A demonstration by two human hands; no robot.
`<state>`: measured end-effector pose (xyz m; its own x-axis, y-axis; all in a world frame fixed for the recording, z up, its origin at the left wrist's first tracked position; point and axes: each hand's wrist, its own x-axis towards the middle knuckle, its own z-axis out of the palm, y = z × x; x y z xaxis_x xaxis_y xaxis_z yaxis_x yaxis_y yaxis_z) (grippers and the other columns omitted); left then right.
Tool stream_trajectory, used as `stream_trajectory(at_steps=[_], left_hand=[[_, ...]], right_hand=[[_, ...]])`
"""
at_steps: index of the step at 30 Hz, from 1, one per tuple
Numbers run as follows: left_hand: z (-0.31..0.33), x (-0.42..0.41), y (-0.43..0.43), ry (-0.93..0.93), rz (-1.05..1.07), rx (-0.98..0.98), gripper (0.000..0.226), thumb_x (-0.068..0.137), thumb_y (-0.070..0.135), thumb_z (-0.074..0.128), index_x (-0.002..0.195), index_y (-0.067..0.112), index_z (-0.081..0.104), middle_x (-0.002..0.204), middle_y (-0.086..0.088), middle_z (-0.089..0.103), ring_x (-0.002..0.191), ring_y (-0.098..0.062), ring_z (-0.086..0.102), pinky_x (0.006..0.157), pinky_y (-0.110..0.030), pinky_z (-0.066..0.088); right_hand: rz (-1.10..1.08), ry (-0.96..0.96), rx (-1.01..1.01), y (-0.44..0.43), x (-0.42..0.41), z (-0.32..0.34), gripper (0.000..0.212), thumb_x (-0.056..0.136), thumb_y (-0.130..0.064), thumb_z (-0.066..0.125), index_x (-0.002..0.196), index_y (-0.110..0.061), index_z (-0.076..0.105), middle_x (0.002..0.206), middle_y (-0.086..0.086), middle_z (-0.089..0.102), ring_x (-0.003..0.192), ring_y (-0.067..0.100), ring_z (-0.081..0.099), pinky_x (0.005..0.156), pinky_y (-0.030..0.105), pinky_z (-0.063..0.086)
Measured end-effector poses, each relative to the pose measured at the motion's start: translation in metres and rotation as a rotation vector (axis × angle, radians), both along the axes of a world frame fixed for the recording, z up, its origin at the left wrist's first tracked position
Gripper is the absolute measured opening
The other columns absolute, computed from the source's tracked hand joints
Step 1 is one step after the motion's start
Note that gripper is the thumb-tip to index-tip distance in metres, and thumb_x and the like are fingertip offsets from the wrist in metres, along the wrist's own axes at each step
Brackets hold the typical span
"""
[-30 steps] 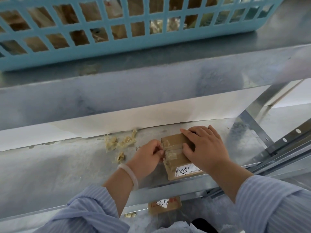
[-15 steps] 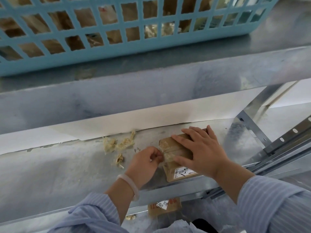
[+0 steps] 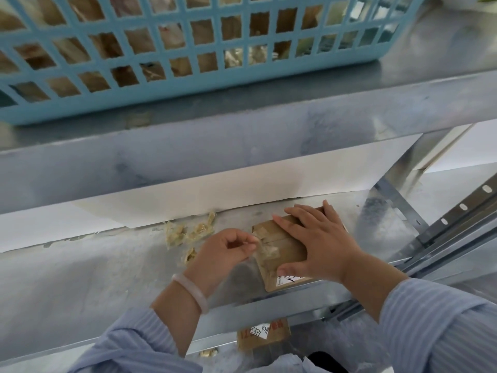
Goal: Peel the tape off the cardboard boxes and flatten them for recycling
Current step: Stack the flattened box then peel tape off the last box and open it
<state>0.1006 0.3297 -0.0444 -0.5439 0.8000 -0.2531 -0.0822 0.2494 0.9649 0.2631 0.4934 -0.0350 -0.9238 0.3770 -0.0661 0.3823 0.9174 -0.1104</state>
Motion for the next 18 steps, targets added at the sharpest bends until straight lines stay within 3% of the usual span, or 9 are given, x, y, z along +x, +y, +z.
stream_trajectory(at_steps=[4,8,10,13,16,18], left_hand=[[0.000,0.006,0.005,0.029,0.063,0.048,0.019,0.083,-0.003,0.070,0.078,0.016,0.070,0.069,0.006,0.071,0.068,-0.005,0.065,0.068,-0.022,0.056],[-0.001,0.005,0.013,0.135,0.126,0.028,0.014,0.082,0.004,0.073,0.082,0.015,0.064,0.066,0.007,0.068,0.065,-0.006,0.064,0.065,-0.024,0.056],[-0.004,0.002,0.016,0.149,0.154,-0.015,0.013,0.083,0.007,0.073,0.083,0.015,0.063,0.068,0.006,0.067,0.065,-0.007,0.064,0.064,-0.025,0.056],[-0.009,-0.004,0.018,0.134,0.171,-0.060,0.013,0.086,0.009,0.070,0.084,0.016,0.059,0.073,0.001,0.062,0.066,-0.009,0.062,0.065,-0.028,0.055],[-0.008,-0.012,0.019,0.199,0.148,-0.093,0.018,0.086,0.009,0.069,0.087,0.019,0.054,0.075,-0.002,0.061,0.069,-0.016,0.061,0.071,-0.039,0.057],[-0.002,-0.019,0.018,0.254,0.133,-0.104,0.029,0.083,0.008,0.071,0.091,0.024,0.049,0.076,-0.003,0.064,0.069,-0.016,0.062,0.069,-0.039,0.058]], right_hand=[[-0.064,0.024,-0.008,-0.005,-0.001,-0.001,0.106,0.059,-0.100,0.017,0.150,-0.047,0.008,0.157,-0.010,0.019,0.146,0.014,0.008,0.117,0.039,-0.015],[-0.153,0.000,-0.024,-0.023,-0.011,-0.002,0.101,0.066,-0.093,0.016,0.151,-0.039,0.005,0.160,-0.001,0.011,0.147,0.021,0.003,0.119,0.050,-0.008],[-0.143,-0.002,-0.100,-0.024,-0.013,0.003,0.090,0.073,-0.079,0.030,0.148,-0.035,0.006,0.161,0.001,0.006,0.148,0.020,0.000,0.119,0.050,-0.008],[-0.073,0.029,-0.189,-0.011,-0.003,0.015,0.076,0.076,-0.059,0.052,0.141,-0.038,0.020,0.160,-0.004,0.016,0.146,0.013,0.009,0.120,0.038,-0.002],[-0.006,0.036,-0.145,-0.002,0.012,0.018,0.067,0.079,-0.067,0.051,0.140,-0.047,0.032,0.160,-0.014,0.016,0.144,0.009,0.018,0.117,0.033,0.007],[-0.022,0.076,-0.133,-0.006,0.018,0.012,0.066,0.080,-0.071,0.048,0.141,-0.049,0.035,0.159,-0.017,0.015,0.144,0.006,0.016,0.117,0.031,0.006]])
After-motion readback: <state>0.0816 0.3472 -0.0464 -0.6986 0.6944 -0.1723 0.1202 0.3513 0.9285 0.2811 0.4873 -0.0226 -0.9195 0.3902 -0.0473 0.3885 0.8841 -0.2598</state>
